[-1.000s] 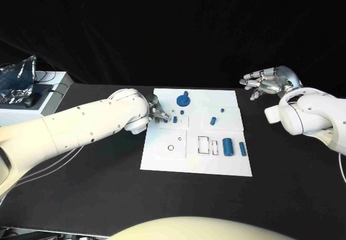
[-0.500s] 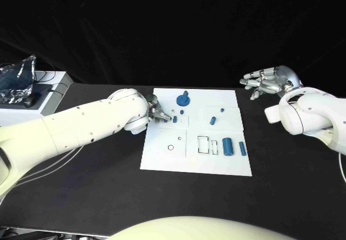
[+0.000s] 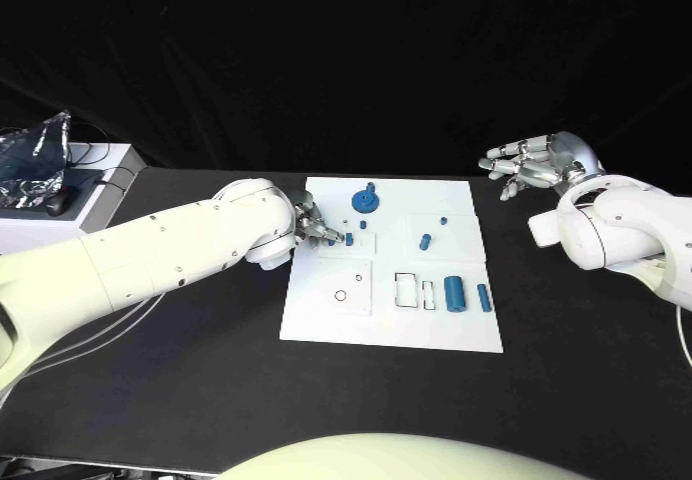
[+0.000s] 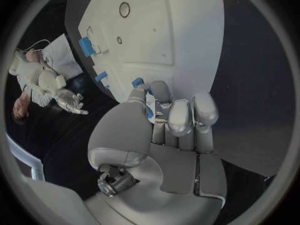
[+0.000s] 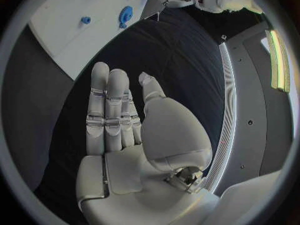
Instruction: Assemble the parts on the task board
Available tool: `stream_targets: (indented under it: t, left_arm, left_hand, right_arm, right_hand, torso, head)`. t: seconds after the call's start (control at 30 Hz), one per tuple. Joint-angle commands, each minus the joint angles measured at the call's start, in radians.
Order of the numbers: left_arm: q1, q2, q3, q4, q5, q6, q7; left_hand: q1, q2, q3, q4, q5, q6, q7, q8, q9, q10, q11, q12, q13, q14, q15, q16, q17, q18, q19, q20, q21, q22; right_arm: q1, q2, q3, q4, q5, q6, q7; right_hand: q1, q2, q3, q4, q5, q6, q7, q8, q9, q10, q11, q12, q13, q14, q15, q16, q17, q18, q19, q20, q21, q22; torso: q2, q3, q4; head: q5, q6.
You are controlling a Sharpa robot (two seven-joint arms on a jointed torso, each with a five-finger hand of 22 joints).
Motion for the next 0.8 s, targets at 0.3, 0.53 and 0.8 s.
stream_targets:
  t: [0.3,0.53,0.8]
  left_arm:
    - [0.000,-0.018,0.012,0.032,0.013,0.010,0.011]
    - [-0.001,-0.029,0.032,0.049,0.018,0.009,0.012]
    - [-0.001,-0.050,0.074,0.082,0.036,0.001,0.020]
  left_hand:
    - [-0.002,0.001,-0.039,0.025,-0.032,-0.002,0.006,0.006,0.004,-0.004,0.005,0.003,0.001,0.003,0.000,0.001,-0.003,-0.007,0.005,-0.003,-0.011,0.008]
    - [-0.007,-0.002,-0.037,0.037,-0.113,-0.006,0.009,0.010,0.007,-0.009,0.007,0.005,0.002,0.002,0.000,-0.002,-0.008,-0.005,0.003,-0.001,-0.016,0.007]
    - [-0.007,-0.007,-0.030,0.042,-0.120,-0.019,0.014,0.009,0.009,-0.021,0.010,0.005,0.002,-0.002,0.002,-0.012,-0.021,-0.003,-0.005,0.001,-0.031,0.002]
  right_arm:
    - [-0.002,-0.001,0.001,-0.001,-0.003,0.009,0.015]
    - [-0.003,-0.001,0.001,-0.002,-0.003,0.009,0.015]
    - [-0.004,-0.001,0.001,-0.003,-0.003,0.009,0.016]
  right_hand:
    - [-0.004,0.008,-0.001,0.007,0.005,-0.002,0.008,-0.003,-0.002,0.005,-0.001,-0.003,0.000,0.004,-0.001,-0.002,0.001,-0.010,-0.008,0.001,0.005,-0.001]
    - [-0.004,0.008,-0.001,0.007,0.005,-0.002,0.008,-0.003,-0.002,0.005,-0.001,-0.003,0.000,0.004,-0.001,-0.002,0.001,-0.010,-0.008,0.001,0.005,-0.001]
    - [-0.004,0.008,-0.001,0.007,0.005,-0.002,0.008,-0.003,-0.002,0.005,-0.001,-0.003,0.000,0.004,-0.001,-0.002,0.001,-0.010,-0.008,0.001,0.005,-0.001]
  torso:
    - [0.000,-0.0004,0.0009]
    - [0.000,0.0004,0.0002]
    - [-0.001,0.0001,0.0010]
  head:
    - [-0.002,0.001]
    - [-0.002,0.002]
    - [-0.003,0.006]
